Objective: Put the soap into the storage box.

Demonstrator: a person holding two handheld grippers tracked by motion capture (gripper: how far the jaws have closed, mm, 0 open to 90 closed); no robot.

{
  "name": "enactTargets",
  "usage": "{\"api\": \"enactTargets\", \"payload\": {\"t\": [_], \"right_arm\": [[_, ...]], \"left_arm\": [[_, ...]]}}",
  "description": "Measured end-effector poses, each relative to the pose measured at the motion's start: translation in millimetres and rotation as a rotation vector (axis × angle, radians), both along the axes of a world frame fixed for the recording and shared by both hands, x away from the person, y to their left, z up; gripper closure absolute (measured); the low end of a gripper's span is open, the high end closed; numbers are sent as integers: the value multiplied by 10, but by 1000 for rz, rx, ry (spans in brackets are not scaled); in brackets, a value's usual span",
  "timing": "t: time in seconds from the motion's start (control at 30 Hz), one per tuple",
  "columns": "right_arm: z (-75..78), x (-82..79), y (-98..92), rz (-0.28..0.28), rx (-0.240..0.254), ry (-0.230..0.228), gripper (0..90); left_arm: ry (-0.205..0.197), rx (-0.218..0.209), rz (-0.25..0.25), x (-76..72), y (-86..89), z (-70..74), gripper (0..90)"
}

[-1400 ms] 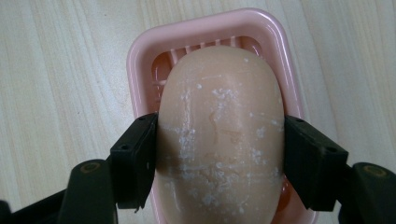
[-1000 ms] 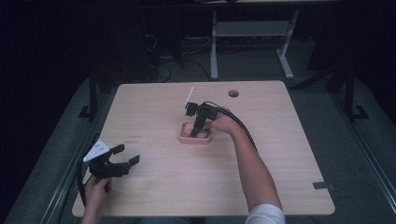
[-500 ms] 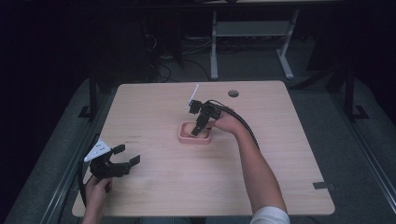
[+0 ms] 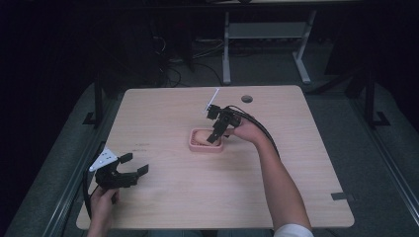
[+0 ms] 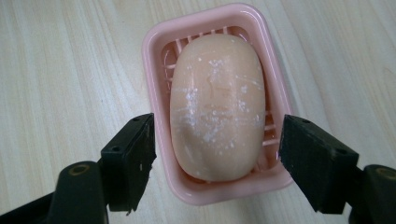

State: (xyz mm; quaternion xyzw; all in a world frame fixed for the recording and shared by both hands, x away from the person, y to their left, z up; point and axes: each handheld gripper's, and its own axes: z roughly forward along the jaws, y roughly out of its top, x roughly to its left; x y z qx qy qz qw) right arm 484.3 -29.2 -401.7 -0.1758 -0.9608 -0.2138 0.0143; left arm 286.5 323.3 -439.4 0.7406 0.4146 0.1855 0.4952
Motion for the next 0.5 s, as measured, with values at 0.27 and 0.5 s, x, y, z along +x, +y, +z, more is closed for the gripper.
{"api": "enactTargets", "payload": {"t": [0.27, 0.5], "right_arm": [[36, -33, -124, -18, 19, -10, 267], [46, -82, -195, -23, 16, -2, 256]], "left_arm": [[-1, -6, 4, 2, 16, -1, 143], [0, -1, 1, 0, 4, 0, 143]]}}
